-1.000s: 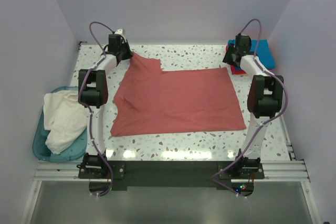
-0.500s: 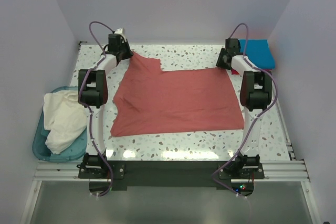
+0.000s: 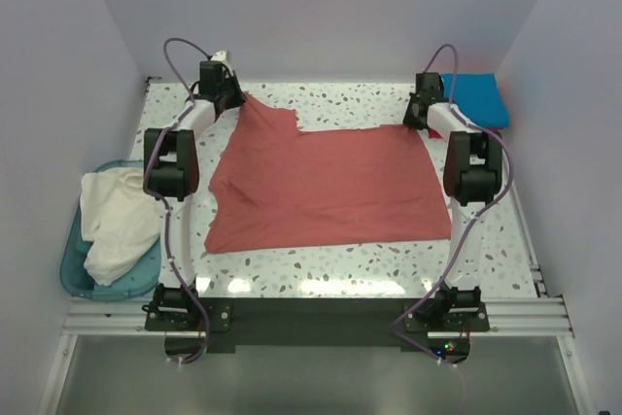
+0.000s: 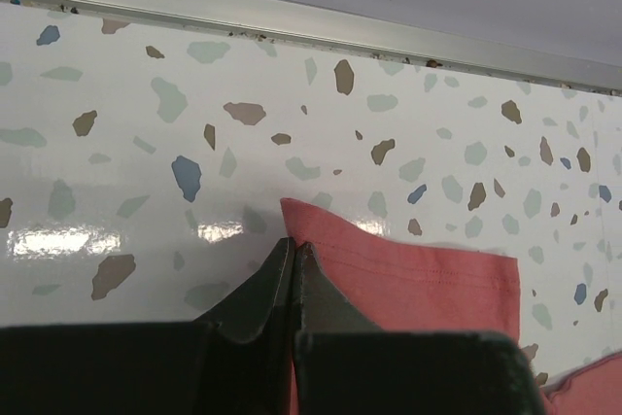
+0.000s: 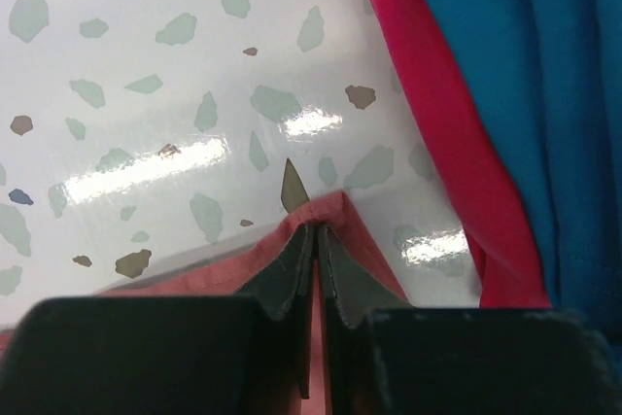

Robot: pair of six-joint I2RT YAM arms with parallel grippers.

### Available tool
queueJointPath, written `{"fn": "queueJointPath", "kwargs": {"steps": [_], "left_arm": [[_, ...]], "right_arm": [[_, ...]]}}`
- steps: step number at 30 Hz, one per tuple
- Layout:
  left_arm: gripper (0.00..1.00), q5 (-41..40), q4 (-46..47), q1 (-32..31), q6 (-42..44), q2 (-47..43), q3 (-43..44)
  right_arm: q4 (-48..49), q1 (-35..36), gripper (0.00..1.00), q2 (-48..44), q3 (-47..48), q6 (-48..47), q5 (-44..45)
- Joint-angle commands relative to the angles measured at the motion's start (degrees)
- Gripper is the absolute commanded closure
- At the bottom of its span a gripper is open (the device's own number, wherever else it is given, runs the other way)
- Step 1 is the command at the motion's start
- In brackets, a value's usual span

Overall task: Fold and stack the t-shirts
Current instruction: Fold the tshirt

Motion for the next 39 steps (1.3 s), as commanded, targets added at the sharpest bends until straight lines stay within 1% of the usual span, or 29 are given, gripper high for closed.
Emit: {"fn": "queueJointPath", "kwargs": {"steps": [1,2,3,4,15,24,30,39], "left_arm": [[1.0,0.7,3.46,0.92,-1.09,-5.76,-0.42],[1.0,0.79,3.46,0.92,-1.18,-6.02,-0.51],[1.0,0.79,3.46,0.92,-1.1,-6.29,-0.68],[1.0,0.87,5.37,0.92,-1.09,-6.81,-0.68],[1.0,2.89,7.41,0.92,-1.01,-10.59,-2.79],[1.0,3.34,9.34,0.92,-1.18,-16.04,-8.59],[1.0,2.9,11.1,0.92,-1.97,-22.19,-15.26],[1.0,0.35,14.53,0.92,-7.07,-35.37,-31.6]], "right_arm": [[0.17,0.09,0.96,-0.65,0.82,0.13,1.39],[0.17,0.09,0.99,-0.91,0.73,0.13,1.31],[0.52,0.09,1.0,-1.18,0.64,0.13,1.22],[0.61,0.18,1.0,-1.88,0.47,0.3,1.22],[3.42,0.0,1.0,-7.77,-3.3,1.18,2.18],[6.41,0.09,1.0,-14.0,-10.07,2.06,4.29],[7.55,0.0,1.0,-17.96,-15.07,2.94,4.56],[8.79,0.0,1.0,-26.92,-26.41,6.28,6.31]]}}
